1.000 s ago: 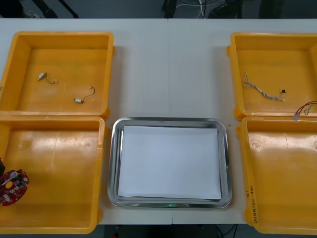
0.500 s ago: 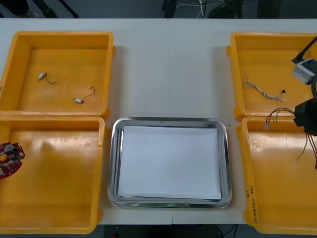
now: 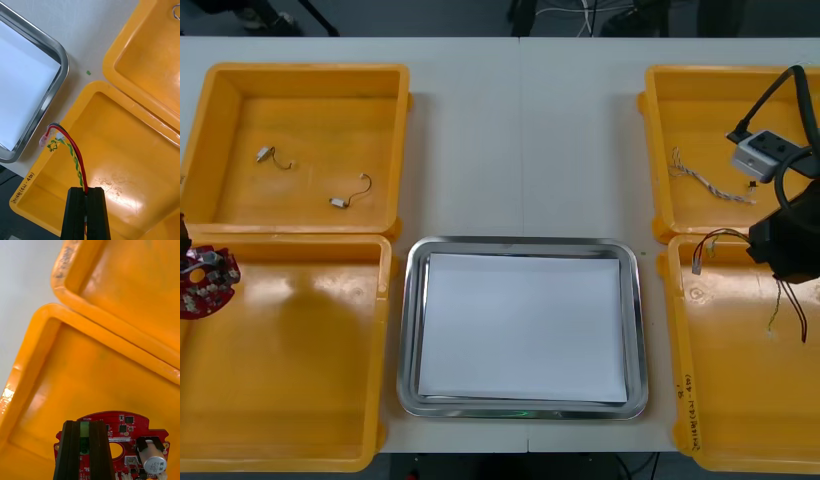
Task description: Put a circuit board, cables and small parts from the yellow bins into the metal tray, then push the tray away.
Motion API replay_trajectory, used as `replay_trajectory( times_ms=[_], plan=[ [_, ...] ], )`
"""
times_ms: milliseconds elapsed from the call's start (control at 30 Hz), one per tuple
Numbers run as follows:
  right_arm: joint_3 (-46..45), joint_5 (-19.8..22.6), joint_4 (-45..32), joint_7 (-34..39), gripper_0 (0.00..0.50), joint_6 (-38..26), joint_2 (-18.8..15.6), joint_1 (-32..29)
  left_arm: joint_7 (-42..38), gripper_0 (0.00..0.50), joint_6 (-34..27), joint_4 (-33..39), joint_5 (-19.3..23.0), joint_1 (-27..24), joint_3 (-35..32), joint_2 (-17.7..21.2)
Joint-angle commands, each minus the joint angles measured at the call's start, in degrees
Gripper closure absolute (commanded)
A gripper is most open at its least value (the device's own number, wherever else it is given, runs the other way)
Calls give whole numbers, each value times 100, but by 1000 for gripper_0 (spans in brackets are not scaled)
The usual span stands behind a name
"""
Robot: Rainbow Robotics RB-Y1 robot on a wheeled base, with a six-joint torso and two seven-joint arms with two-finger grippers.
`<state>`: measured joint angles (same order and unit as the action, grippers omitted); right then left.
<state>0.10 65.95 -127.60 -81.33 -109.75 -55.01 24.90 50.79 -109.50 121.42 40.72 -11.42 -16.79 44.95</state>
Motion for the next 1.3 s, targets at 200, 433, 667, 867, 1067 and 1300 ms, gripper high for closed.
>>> replay_trajectory(
  times_ms=[200, 433, 667, 867, 1067, 1300],
  plan=[
    [341, -161, 78, -621, 500, -25, 34, 446, 150, 500, -50, 453, 472, -774, 685, 278],
    [447, -179, 218, -955, 500, -25, 122, 595, 106, 500, -50, 628, 762, -1222, 1283, 278],
    [456, -249, 201, -938, 500, -25, 281, 613, -26, 500, -50, 637, 762, -1679, 2092, 146],
    [482, -355, 139, -911, 500, -25, 509, 648, -157, 500, -50, 637, 665, -1899, 2549, -162],
    [552, -363, 95, -920, 500, -25, 535, 631, -316, 500, -50, 664, 340, -2057, 2997, -557],
    [851, -574, -80, -911, 500, -25, 544, 648, -377, 500, -50, 690, -134, -2066, 3410, -1076]
  ],
)
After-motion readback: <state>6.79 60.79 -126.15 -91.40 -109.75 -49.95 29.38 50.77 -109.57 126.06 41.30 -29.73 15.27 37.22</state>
